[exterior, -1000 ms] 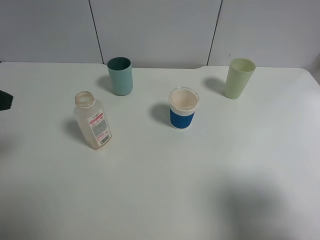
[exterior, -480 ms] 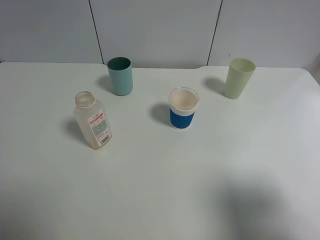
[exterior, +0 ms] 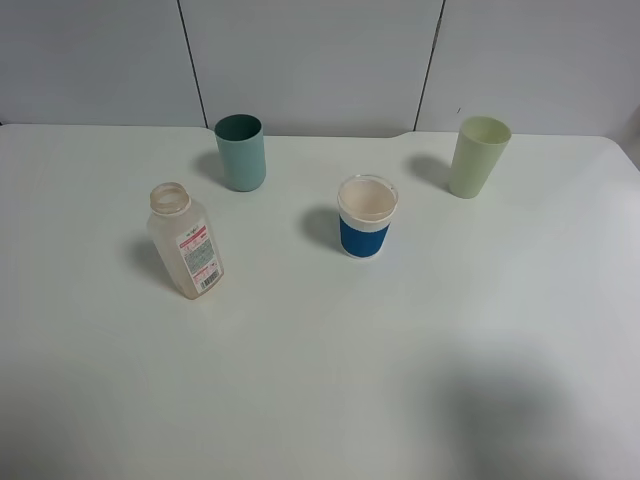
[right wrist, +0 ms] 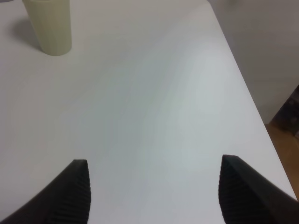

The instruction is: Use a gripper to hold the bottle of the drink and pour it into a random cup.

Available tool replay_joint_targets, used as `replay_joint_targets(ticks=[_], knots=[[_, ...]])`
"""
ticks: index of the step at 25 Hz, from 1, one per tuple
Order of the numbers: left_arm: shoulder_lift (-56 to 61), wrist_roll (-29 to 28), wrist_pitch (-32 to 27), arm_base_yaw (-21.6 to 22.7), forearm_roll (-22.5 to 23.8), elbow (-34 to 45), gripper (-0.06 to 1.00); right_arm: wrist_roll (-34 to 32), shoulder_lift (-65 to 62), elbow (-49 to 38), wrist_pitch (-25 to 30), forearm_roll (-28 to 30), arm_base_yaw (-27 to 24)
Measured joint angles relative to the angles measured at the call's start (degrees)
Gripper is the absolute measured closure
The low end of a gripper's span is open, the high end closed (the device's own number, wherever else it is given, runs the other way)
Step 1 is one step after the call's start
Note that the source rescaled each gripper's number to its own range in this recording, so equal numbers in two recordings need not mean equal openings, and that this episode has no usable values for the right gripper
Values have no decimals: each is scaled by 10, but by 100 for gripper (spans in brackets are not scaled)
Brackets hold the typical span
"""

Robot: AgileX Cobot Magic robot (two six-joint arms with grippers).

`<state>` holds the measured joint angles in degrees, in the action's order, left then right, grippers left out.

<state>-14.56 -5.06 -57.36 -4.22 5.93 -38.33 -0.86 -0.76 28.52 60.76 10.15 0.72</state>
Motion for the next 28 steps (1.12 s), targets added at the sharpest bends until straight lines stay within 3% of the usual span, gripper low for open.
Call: replay_joint_targets(ticks=[9, 25, 28], knots=[[98, 1, -3, 2, -25, 77, -5, 0, 0, 0, 0, 0, 0], [118, 2, -27, 3, -27, 93, -5, 0, 0, 0, 0, 0, 0], [118, 2, -27, 34, -27, 93, -5, 0, 0, 0, 0, 0, 0]])
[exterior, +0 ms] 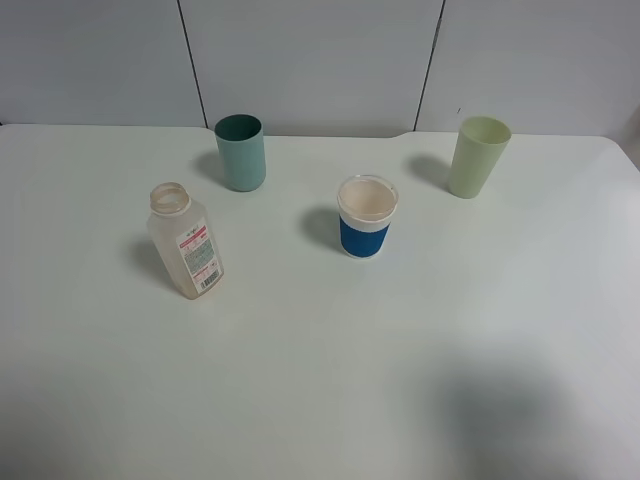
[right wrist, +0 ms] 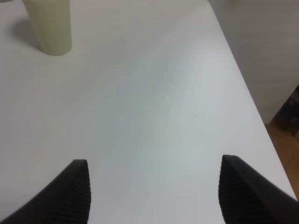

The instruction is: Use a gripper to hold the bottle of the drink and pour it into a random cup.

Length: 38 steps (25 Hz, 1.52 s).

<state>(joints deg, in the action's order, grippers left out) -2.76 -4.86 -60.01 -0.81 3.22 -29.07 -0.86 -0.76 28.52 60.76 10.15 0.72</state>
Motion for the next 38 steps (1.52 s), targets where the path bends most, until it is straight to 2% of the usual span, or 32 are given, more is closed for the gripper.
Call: replay_joint_targets(ticks=[3, 5, 38], knots=[[1, 0, 0, 34, 0, 0, -5, 0, 0, 0, 0, 0, 0], [6, 0, 0, 40, 0, 0, -5, 0, 0, 0, 0, 0, 0], [30, 2, -1, 42, -2, 0, -5, 0, 0, 0, 0, 0, 0]])
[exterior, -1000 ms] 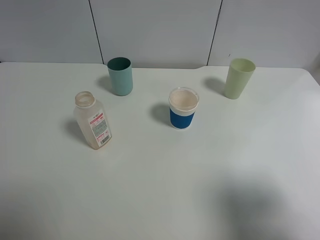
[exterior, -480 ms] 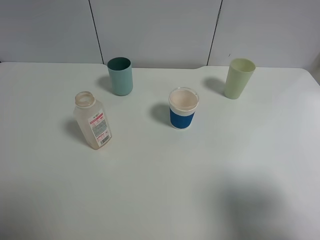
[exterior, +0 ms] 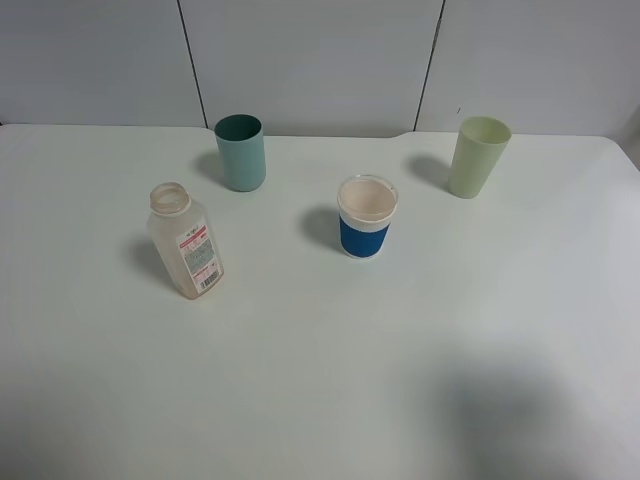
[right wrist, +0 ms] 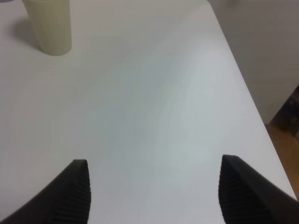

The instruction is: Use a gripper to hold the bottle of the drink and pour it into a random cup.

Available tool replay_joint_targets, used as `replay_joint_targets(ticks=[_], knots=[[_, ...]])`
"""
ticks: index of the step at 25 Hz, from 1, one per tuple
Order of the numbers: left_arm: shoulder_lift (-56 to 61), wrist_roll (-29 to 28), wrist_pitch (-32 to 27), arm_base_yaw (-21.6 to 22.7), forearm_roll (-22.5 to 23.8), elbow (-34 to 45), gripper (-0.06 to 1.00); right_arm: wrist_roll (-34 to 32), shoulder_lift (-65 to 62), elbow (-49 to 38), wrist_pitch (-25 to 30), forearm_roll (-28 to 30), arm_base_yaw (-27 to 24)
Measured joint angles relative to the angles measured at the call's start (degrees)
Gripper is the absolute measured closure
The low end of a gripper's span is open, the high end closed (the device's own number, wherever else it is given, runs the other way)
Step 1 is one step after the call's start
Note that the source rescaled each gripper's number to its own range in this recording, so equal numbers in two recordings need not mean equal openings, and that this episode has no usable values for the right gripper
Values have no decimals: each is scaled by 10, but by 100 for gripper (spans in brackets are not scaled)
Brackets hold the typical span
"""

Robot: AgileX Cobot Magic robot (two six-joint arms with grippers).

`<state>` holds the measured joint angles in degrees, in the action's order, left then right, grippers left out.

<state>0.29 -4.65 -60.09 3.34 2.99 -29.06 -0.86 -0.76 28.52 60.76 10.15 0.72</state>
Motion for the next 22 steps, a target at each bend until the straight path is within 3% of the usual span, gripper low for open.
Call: replay_joint_targets(ticks=[22], knots=[[0, 0, 0, 0, 0, 0, -5, 0, 0, 0, 0, 0, 0]])
